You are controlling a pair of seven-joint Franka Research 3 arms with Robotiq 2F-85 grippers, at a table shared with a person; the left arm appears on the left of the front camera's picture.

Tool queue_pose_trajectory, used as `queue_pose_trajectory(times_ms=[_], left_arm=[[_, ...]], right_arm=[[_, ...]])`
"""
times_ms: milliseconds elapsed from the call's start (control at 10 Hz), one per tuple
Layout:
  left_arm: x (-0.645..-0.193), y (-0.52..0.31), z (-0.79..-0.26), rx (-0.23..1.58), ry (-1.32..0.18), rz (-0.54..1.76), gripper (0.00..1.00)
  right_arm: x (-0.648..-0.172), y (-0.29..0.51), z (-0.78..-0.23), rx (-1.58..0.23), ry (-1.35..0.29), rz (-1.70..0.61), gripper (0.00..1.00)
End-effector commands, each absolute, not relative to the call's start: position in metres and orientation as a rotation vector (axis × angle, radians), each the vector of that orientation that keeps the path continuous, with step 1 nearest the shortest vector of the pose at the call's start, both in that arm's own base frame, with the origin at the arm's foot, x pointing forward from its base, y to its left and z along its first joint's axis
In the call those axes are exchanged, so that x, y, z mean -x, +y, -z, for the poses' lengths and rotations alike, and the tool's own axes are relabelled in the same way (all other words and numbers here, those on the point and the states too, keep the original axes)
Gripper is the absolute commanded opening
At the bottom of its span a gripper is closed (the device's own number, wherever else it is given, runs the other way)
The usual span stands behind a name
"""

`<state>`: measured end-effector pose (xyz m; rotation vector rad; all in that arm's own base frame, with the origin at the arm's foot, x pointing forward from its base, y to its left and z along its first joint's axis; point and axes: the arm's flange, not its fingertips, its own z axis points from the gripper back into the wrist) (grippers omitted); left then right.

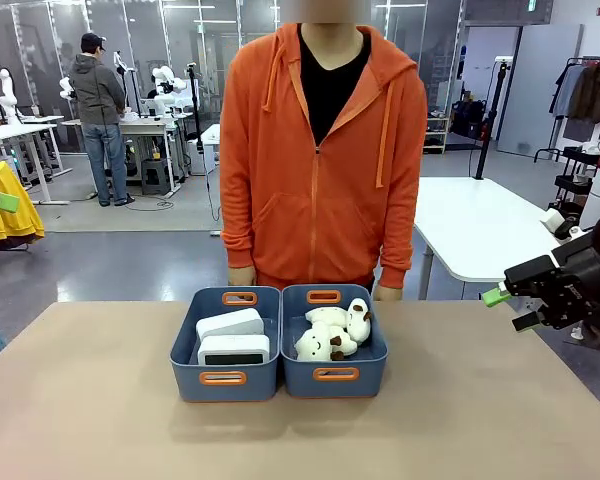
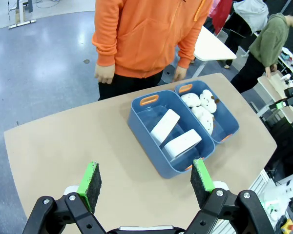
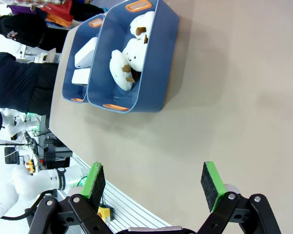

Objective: Sort the digital clocks into the basket.
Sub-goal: Pick up the Digital clock from the table and place it into the empty Plastic storage basket.

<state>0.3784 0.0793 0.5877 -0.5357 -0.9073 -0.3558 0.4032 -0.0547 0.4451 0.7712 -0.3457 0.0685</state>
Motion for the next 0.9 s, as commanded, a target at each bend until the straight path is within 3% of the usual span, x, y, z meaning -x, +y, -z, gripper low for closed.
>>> queue_pose_trajectory(times_ms=[0,800], left_arm=[[-0.3775,0.0801,-0.5909,0.538,-0.9,0.36,0.94],[-0.3775,0.0801,-0.5909,0.538,-0.9,0.36,0.94]], right_arm=[[-0.4036,-0.0532,-0.4464,-0.758,-0.342,-0.068,1.0],[-0.4036,-0.0532,-0.4464,-0.758,-0.342,-0.068,1.0]])
